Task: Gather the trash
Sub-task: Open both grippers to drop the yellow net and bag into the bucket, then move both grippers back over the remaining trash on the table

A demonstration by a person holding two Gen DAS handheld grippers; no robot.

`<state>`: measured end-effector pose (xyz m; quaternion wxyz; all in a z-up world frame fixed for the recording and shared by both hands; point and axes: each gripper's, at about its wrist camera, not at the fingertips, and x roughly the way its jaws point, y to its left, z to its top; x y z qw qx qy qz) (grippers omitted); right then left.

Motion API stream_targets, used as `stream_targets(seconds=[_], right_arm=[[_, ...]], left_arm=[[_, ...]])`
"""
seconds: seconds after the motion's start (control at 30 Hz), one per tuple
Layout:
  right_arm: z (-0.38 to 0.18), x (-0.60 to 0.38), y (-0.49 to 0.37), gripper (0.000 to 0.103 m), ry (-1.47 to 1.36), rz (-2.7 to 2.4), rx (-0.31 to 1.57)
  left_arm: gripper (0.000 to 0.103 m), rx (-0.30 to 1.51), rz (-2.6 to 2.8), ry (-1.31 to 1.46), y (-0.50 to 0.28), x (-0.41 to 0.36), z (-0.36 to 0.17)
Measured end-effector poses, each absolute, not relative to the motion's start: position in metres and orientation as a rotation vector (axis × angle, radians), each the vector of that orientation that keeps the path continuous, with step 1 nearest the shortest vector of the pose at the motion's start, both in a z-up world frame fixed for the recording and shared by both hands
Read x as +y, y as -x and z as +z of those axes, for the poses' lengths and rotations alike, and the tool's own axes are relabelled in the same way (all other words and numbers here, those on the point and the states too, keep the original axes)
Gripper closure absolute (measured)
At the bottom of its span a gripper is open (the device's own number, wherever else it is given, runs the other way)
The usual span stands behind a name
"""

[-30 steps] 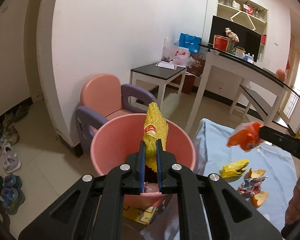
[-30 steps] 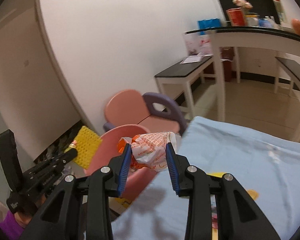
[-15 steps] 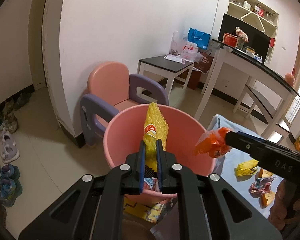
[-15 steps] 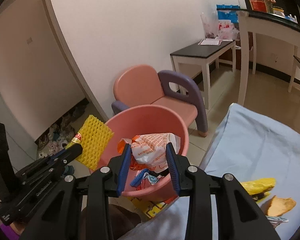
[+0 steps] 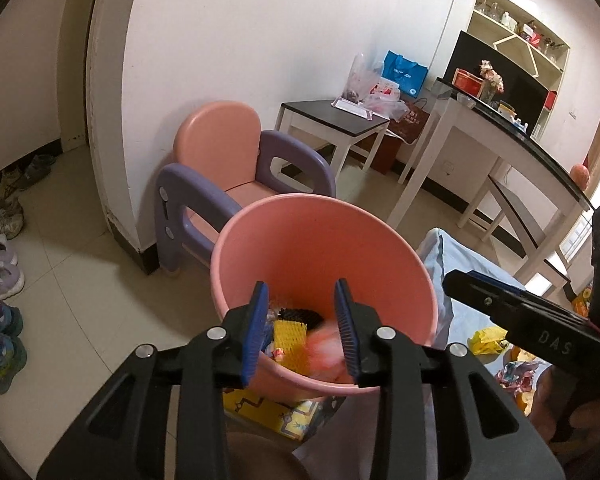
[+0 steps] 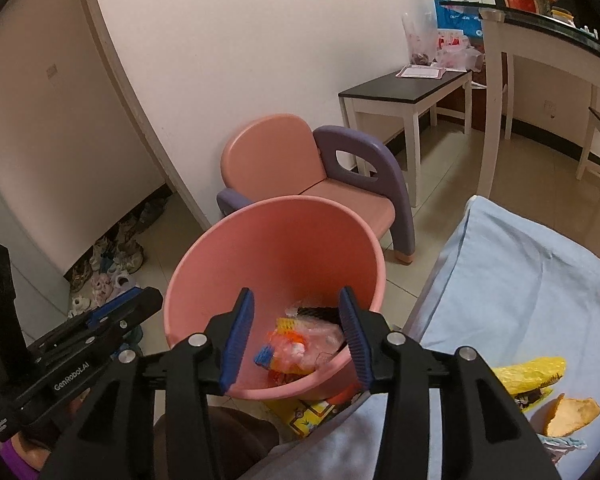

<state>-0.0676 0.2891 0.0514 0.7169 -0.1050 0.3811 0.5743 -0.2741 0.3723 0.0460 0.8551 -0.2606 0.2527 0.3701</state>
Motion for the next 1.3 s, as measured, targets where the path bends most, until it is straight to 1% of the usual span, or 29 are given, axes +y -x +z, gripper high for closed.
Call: stream_targets(seconds=[0.47,0.9,1.1,1.3], right_arm=[[0.066,0.228,0.054,0.054,0.173,1.197,0.823],[0.075,0.099,0.011,0.052,0.108,0.946,0.776],[0.059,0.042,-0.01,0.052,0.094,0.808,0.787],[0.025,0.016,-0.019,0.052,0.061,0.779,0.891]], left_arm=[[0.069,0.547,0.72,0.507,0.258,0.339,0.057],[0.069,0.58,0.586,0.424,0.216,0.288,0.059],[0.069,0.617,0.512,0.375,0.192,0.261,0.054],[0.069,0.662,0.461,0.352,0.171,0.242,0.045]])
